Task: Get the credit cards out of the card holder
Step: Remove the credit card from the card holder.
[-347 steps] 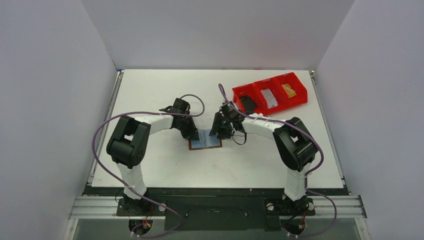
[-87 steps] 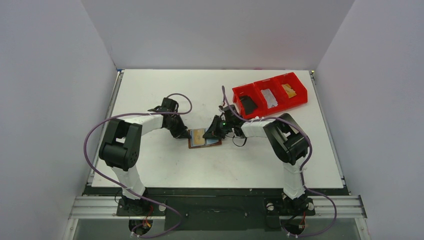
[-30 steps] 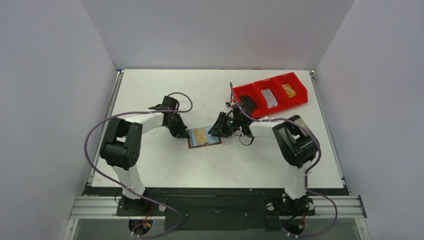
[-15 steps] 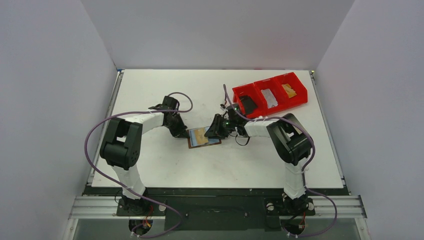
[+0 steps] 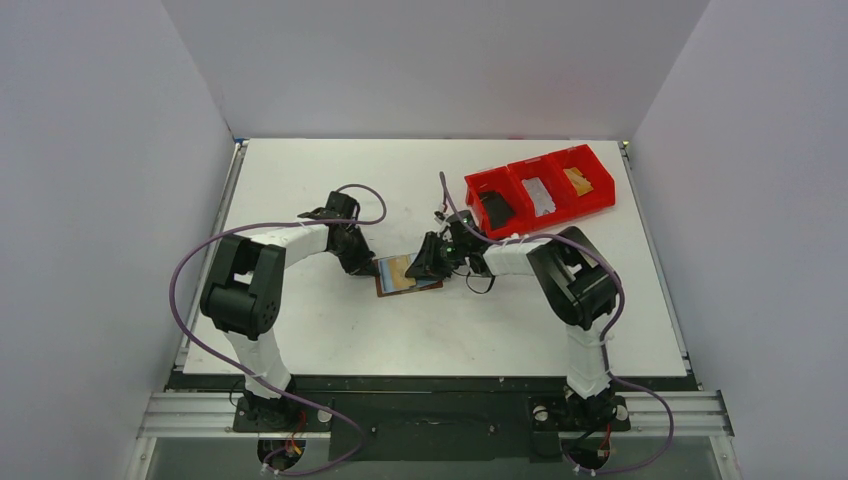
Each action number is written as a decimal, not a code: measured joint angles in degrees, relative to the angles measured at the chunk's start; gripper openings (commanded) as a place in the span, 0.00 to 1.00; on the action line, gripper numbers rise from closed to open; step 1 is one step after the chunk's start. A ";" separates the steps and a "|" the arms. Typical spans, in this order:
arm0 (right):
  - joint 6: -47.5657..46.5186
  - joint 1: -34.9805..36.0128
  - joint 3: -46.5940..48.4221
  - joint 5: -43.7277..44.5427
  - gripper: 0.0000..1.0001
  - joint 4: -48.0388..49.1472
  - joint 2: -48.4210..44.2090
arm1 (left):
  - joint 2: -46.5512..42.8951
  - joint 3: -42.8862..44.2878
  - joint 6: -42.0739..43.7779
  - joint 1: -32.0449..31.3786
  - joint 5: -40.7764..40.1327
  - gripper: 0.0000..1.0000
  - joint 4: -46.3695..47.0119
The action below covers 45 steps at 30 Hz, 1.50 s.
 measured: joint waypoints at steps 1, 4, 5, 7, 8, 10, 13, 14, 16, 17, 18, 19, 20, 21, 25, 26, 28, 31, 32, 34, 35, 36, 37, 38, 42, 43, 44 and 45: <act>0.07 0.00 0.00 0.07 0.08 0.00 0.11 | 0.02 0.04 0.00 0.00 0.00 0.00 -0.02; 0.90 -0.11 -0.22 -0.04 0.00 0.07 0.48 | 0.09 0.17 0.02 0.00 -0.07 0.00 -0.22; 1.03 -0.37 -0.28 -0.24 0.00 0.24 0.50 | 0.11 0.17 0.00 0.00 -0.09 0.00 -0.24; 1.55 -1.03 -0.59 -0.90 0.00 1.36 0.48 | 0.17 0.26 0.02 0.00 -0.11 0.00 -0.33; 1.68 -1.20 -0.81 -1.01 0.00 1.75 0.48 | 0.20 0.28 0.00 0.00 -0.11 0.00 -0.37; 1.90 -1.81 -1.68 -1.25 0.00 2.71 0.46 | 0.28 0.39 0.02 0.02 -0.11 0.00 -0.48; 2.14 -3.06 -2.84 -1.49 0.00 3.02 0.07 | 0.42 0.55 0.02 0.13 -0.04 0.00 -0.66; 2.10 -3.48 -3.15 -1.44 0.00 2.86 -0.31 | 0.42 0.55 0.04 0.17 -0.02 0.00 -0.66; 1.64 -4.15 -3.61 -0.90 0.00 2.34 -1.16 | 0.44 0.55 0.04 0.24 0.04 0.00 -0.68; 1.42 -4.42 -3.82 -0.52 0.00 2.03 -1.57 | 0.46 0.55 0.07 0.28 0.15 0.00 -0.68; 1.25 -4.55 -4.00 -0.22 0.00 1.75 -1.88 | 0.48 0.55 0.07 0.35 0.26 0.00 -0.68; 1.14 -4.66 -4.20 0.17 0.00 1.44 -2.16 | 0.48 0.55 0.07 0.39 0.35 0.00 -0.68; 1.03 -4.74 -4.48 0.52 0.00 1.22 -2.47 | 0.50 0.55 0.07 0.39 0.39 0.00 -0.66; 0.92 -4.85 -4.83 0.96 0.00 1.05 -2.86 | 0.50 0.55 0.09 0.42 0.37 0.00 -0.66; -0.02 -5.57 -5.73 2.78 0.00 -0.68 -4.57 | 0.50 0.55 0.46 0.42 0.44 0.00 -0.63; -0.35 -5.84 -5.86 3.23 0.00 -1.36 -5.03 | 0.50 0.55 0.48 0.42 0.46 0.00 -0.63; -0.79 -6.29 -5.88 4.42 0.00 -2.54 -6.01 | 0.50 0.61 0.70 0.42 0.48 0.00 -0.66; -1.66 -6.71 -5.88 6.08 0.00 -4.04 -7.43 | 0.50 0.94 1.18 0.42 0.33 0.01 -1.05; -1.81 -6.73 -5.88 6.36 0.00 -4.39 -7.72 | 0.50 1.18 1.46 0.46 0.04 0.05 -1.33; -1.90 -6.73 -5.86 6.69 0.00 -5.14 -8.37 | 0.50 1.88 2.36 0.61 -0.98 0.13 -2.36; -1.88 -6.73 -5.81 6.75 0.00 -5.42 -8.61 | 0.50 2.34 2.82 0.76 -1.73 0.16 -3.08; -1.88 -6.73 -5.77 6.78 0.00 -5.62 -8.81 | 0.50 2.91 3.23 0.96 -2.29 0.21 -3.96; -1.86 -6.73 -5.60 6.75 0.00 -6.03 -9.03 | 0.50 3.72 3.69 1.18 -2.78 0.23 -4.92; -1.81 -6.73 -5.31 6.69 0.00 -6.60 -9.31 | 0.48 4.63 4.09 1.31 -3.17 0.25 -5.66; -1.73 -6.73 -3.56 6.27 0.00 -8.55 -10.93 | -0.28 9.03 5.62 1.77 -3.63 0.37 -7.87; -1.51 -6.73 -3.08 6.03 0.00 -8.83 -11.47 | -1.03 9.99 5.90 1.81 -3.50 0.39 -8.09; -1.25 -6.73 -2.64 5.66 0.00 -8.87 -12.07 | -1.86 10.84 6.16 1.90 -3.06 0.40 -8.15; -0.94 -6.73 -2.29 5.22 0.00 -8.85 -12.52 | -2.82 11.56 6.56 1.99 -2.43 0.41 -8.11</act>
